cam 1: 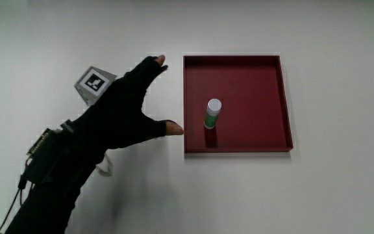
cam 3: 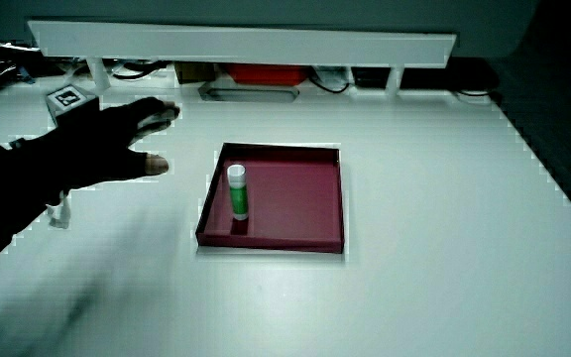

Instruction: Pick glue stick

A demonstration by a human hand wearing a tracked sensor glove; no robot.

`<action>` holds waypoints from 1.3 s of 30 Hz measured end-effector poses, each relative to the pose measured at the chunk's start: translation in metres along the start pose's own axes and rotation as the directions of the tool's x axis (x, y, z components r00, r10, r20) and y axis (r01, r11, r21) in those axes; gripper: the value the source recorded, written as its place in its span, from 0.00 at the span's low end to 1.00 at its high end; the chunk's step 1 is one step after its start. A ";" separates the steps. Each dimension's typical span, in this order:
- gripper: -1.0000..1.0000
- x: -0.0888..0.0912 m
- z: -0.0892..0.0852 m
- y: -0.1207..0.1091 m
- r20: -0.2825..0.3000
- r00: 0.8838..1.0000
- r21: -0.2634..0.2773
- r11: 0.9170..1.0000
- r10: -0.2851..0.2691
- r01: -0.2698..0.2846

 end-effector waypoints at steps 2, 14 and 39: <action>0.50 -0.002 -0.006 0.005 -0.026 1.000 -0.002 1.000 0.009 -0.009; 0.50 -0.017 -0.034 0.027 0.020 1.000 -0.027 0.999 0.023 -0.022; 0.61 -0.033 -0.065 0.049 0.057 0.998 -0.033 0.999 0.004 -0.002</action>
